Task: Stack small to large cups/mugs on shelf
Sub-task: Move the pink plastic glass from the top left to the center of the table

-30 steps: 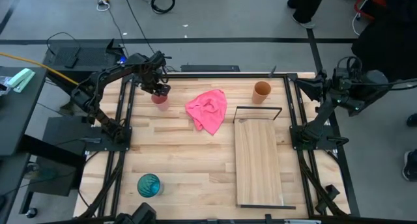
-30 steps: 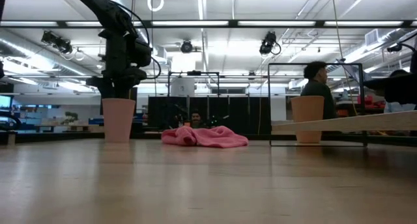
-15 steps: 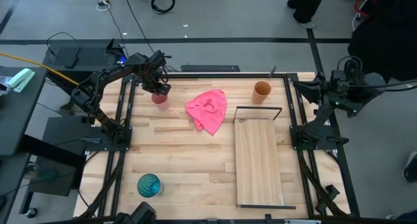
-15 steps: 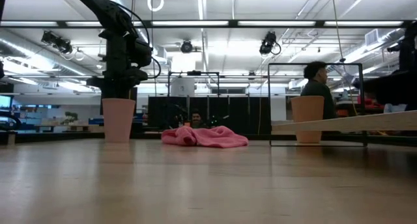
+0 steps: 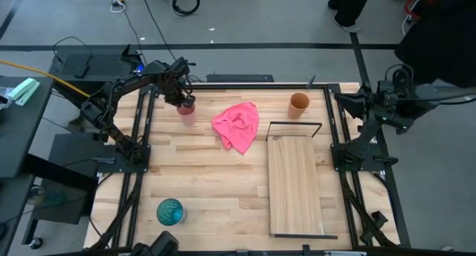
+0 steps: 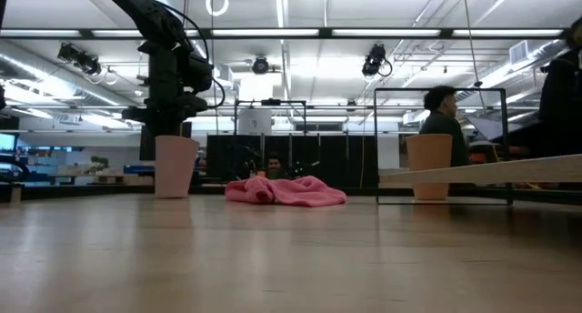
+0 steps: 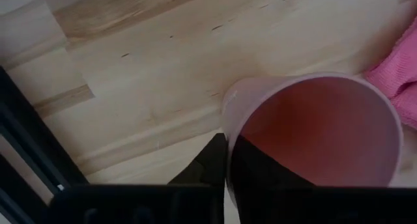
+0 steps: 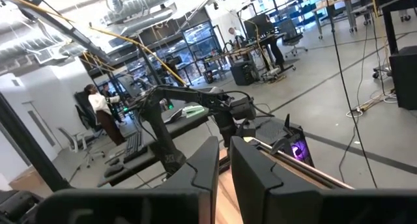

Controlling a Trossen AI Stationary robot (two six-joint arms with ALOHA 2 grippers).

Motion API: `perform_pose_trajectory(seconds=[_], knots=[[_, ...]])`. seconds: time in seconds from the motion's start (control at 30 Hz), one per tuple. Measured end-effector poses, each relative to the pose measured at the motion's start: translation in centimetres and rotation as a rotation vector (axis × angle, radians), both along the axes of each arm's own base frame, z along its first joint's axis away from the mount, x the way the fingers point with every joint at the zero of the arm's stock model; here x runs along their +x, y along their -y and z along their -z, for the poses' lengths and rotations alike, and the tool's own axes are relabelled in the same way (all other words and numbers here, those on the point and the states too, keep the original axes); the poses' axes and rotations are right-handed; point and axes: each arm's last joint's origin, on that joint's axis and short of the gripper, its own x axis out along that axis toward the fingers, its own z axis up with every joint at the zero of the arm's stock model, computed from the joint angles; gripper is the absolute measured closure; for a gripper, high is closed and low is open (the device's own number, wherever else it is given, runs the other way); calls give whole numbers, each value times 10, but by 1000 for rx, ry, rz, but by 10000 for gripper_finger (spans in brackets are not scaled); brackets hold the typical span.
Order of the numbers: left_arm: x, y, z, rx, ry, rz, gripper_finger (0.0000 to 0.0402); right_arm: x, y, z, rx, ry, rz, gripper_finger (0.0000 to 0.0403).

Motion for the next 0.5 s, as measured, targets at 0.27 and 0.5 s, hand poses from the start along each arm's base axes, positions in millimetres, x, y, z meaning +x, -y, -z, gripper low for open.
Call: perform_pose_trajectory(seconds=[0.27,0.5], knots=[[21,1,-28,56,73,33,388,0,0,2,-49,-28,2,354],[61,17,-95,193,227,137,391,0,0,2,-50,-28,2,354]])
